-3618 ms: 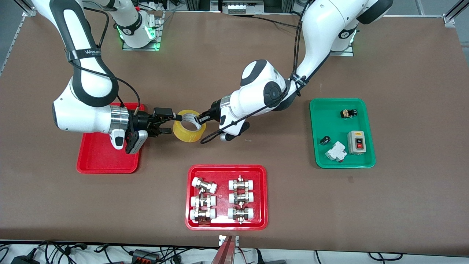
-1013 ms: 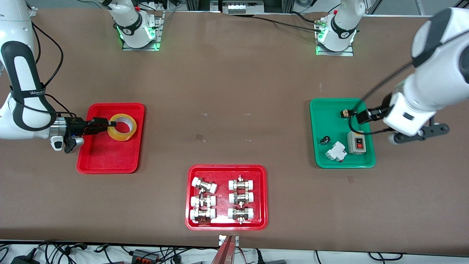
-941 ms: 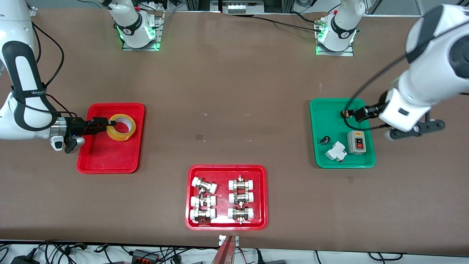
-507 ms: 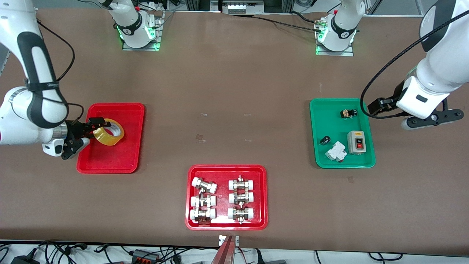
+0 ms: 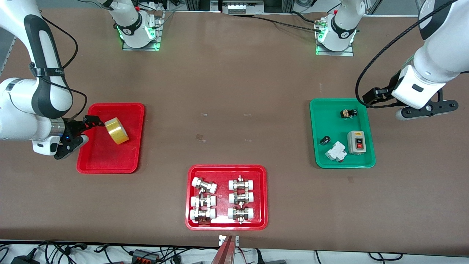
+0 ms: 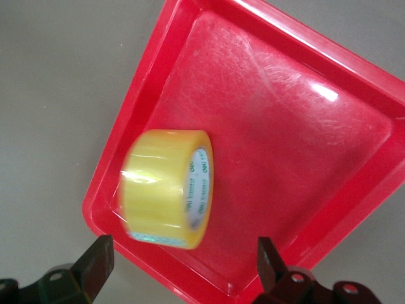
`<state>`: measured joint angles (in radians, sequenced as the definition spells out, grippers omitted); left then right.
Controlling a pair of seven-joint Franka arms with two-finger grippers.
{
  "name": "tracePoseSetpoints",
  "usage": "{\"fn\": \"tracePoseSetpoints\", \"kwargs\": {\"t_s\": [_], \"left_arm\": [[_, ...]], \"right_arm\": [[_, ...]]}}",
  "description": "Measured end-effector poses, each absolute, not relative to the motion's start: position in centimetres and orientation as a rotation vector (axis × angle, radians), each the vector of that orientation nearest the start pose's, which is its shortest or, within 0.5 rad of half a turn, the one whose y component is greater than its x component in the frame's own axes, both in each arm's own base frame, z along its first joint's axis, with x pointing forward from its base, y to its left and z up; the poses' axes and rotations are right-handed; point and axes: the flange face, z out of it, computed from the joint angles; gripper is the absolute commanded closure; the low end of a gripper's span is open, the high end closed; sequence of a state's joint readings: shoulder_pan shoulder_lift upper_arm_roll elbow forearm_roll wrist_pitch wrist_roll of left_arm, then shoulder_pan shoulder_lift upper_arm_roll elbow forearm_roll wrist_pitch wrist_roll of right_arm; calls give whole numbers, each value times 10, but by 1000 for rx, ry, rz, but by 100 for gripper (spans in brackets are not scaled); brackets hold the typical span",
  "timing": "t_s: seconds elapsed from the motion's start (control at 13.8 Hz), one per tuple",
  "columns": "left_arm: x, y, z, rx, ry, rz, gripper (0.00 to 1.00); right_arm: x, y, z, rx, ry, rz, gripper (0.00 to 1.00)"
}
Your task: Left arm passes tape to right arm into tray
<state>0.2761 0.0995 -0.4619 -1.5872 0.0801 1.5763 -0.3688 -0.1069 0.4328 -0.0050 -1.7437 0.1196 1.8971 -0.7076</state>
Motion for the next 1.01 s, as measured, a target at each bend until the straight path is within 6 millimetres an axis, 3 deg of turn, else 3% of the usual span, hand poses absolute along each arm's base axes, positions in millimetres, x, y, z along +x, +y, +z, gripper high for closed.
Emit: {"fn": "tracePoseSetpoints", "kwargs": {"t_s": [0.22,0.43,0.72,1.01], "left_arm": [[569,-86,566,-3066,-274,166,0],[569,-87,569,-3069,-272,160,0],[569,-86,572,-3071,-274,151,0],[569,-86,573,-3072,-271,151,0]], "right_arm": [[626,-38,335,-2918,-579,298,0],[619,-9,395,-3001,-358,247,0],[598,20,474,-3070,-254,160,0],[585,19,555,-3120,-36,108,0]]}}
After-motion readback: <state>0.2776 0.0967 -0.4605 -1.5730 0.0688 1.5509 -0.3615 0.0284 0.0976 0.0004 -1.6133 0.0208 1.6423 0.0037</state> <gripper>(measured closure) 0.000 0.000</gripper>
